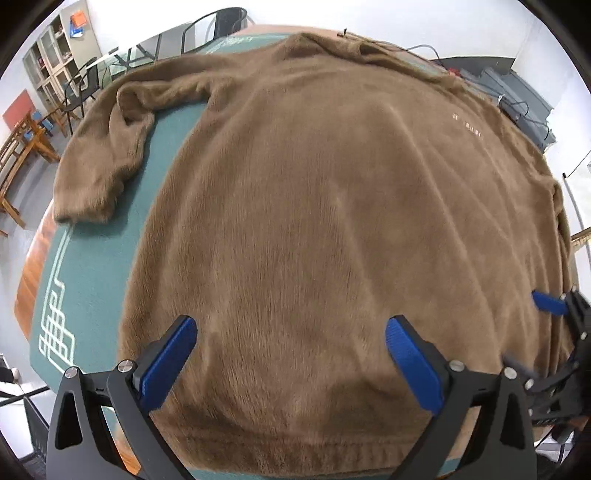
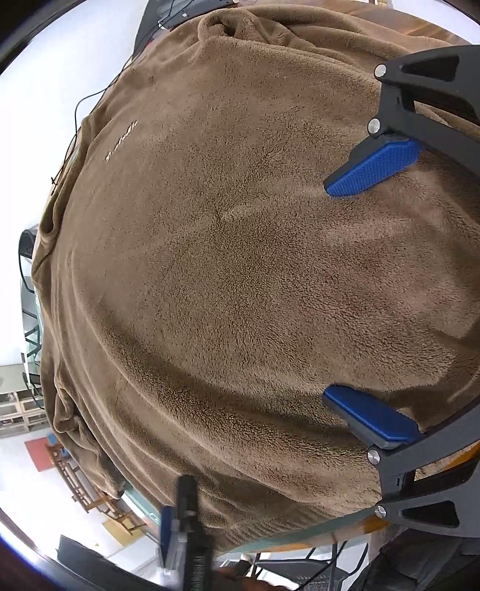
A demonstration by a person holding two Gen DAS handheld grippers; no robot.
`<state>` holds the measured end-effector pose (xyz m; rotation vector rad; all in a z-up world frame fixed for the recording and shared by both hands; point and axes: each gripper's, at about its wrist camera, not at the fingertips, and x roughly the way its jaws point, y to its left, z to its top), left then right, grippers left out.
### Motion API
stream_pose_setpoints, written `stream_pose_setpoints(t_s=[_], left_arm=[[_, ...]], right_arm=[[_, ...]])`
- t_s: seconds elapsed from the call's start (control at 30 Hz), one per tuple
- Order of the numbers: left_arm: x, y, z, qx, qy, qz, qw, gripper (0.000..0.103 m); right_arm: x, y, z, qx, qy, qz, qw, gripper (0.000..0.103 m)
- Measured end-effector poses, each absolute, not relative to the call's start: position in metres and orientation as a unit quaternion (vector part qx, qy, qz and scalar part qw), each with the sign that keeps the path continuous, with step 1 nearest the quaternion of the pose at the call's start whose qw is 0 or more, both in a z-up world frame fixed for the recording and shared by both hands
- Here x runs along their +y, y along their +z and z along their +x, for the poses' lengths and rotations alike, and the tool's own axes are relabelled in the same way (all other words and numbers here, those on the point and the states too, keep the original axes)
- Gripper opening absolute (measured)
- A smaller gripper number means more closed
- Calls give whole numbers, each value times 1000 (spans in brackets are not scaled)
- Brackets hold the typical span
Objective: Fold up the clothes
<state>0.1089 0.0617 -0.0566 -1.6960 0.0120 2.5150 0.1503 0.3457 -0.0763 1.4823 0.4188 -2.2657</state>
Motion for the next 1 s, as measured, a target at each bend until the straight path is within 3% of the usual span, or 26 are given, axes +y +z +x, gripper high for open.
stream_pose_setpoints(t_s=[0.3, 0.6, 0.8, 1.0], left_arm=[[40, -34, 72, -19, 833, -551, 45, 102], [47, -18, 10, -13, 827, -560, 56, 102], [63, -1, -61, -2, 826, -558, 82, 102], [107, 0, -145, -7, 802, -576, 155, 102]], right_arm=[[332, -62, 140, 139, -791, 567, 183, 103], [345, -18, 79, 49, -834, 538, 118, 103], [393, 13, 32, -5, -857, 509, 77, 103], [406, 1, -48, -16, -874, 485, 26, 103]])
